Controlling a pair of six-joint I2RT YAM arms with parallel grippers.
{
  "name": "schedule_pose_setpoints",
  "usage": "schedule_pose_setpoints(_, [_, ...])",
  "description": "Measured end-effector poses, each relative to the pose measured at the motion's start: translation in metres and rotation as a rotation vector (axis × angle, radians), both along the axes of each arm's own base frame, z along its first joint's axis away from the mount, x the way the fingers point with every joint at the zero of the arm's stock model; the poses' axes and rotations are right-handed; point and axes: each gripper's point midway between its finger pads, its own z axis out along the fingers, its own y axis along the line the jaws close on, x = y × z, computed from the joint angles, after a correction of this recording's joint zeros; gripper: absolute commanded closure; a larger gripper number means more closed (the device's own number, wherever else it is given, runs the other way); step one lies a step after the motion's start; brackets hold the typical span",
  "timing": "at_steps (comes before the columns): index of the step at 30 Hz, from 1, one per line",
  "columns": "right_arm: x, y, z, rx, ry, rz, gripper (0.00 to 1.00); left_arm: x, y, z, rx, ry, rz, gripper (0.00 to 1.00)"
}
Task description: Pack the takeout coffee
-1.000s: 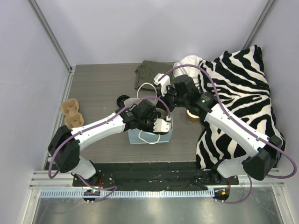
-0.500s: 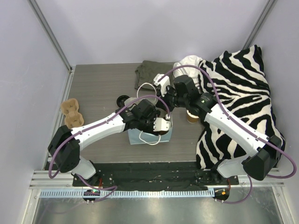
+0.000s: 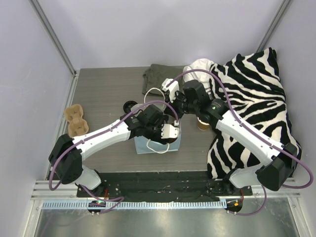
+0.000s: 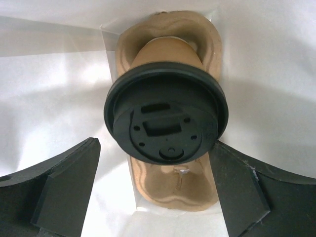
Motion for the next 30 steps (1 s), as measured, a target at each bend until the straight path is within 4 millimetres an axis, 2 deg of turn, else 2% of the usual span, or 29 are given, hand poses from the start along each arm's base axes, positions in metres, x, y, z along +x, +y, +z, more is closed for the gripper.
schedule_pose_setpoints(12, [0.004,-0.001,-0.002,0.006,-0.025,-0.015,0.99,-0.004,0.005,0.008,-0.003,0.003,-0.002,0.04])
schedule_pose_setpoints(22, [0.006,-0.005,-0.004,-0.011,-0.066,-0.014,0.99,-0.006,0.006,0.034,-0.065,-0.041,-0.007,0.04])
schedule_pose_setpoints(30, [0.007,-0.005,-0.005,-0.012,-0.076,-0.01,0.99,-0.009,0.007,0.035,-0.067,-0.032,-0.013,0.0])
